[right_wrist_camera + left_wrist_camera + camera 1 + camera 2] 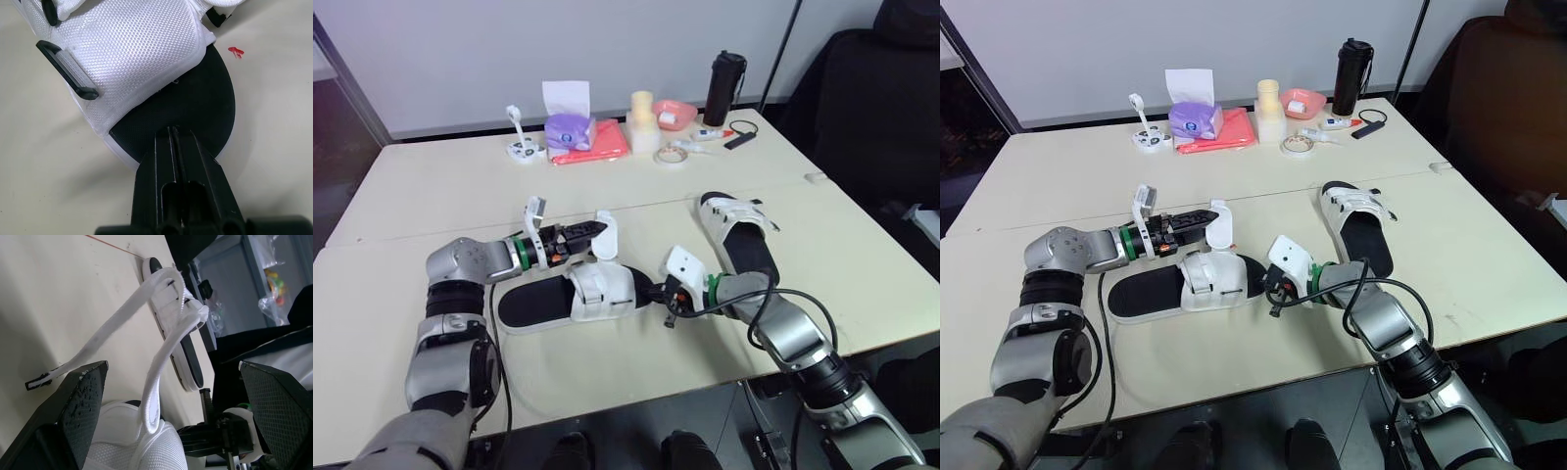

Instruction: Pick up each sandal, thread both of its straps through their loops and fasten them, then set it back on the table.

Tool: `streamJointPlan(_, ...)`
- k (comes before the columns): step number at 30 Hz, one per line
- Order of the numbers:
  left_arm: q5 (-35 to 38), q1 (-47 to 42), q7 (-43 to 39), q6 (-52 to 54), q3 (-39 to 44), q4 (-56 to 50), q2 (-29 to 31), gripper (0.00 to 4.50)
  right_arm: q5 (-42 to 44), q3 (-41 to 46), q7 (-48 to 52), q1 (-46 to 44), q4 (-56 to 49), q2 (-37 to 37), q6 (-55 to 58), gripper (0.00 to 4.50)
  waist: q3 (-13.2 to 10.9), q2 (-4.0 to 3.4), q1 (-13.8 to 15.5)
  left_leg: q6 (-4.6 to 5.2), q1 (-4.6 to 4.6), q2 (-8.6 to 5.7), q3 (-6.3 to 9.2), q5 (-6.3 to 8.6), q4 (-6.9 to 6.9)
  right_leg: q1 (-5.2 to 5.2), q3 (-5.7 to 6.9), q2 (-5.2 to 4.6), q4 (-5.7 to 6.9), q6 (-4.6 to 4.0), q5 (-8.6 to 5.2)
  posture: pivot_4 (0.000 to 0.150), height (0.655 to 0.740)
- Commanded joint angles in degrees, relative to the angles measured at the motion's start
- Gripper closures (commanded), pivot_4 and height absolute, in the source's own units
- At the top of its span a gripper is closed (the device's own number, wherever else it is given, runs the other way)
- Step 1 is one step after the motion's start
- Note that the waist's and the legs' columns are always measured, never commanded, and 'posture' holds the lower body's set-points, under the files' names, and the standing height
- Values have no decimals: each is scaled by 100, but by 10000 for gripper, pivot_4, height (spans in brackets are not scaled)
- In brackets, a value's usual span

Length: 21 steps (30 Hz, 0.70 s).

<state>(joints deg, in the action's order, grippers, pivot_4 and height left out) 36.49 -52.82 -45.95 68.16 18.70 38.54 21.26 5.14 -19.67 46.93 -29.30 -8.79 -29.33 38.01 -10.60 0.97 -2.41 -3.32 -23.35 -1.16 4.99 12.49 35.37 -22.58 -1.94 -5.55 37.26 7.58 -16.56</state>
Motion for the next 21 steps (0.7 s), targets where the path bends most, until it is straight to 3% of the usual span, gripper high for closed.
streamJointPlan(1,44,-381,88,-198,77,320,-139,330,-64,-95,-13,112,37,-14,62,45000,0,1,2,0,0,0,0,0,0,0,0,0,0,0,0,1500,7400)
streamJointPlan(14,43,-1388,366,-1196,347,1586,-630,330,-84,-95,-102,171,-61,-32,107,45000,1,2,1,0,0,-1,-1,0,5,2,0,0,0,1,0,1500,7400)
streamJointPlan(21,170,-1682,349,-1318,534,1647,-628,330,-70,-85,-155,225,-114,-37,149,45000,1,2,2,0,-1,-1,-1,0,6,2,0,0,0,1,0,1500,7400)
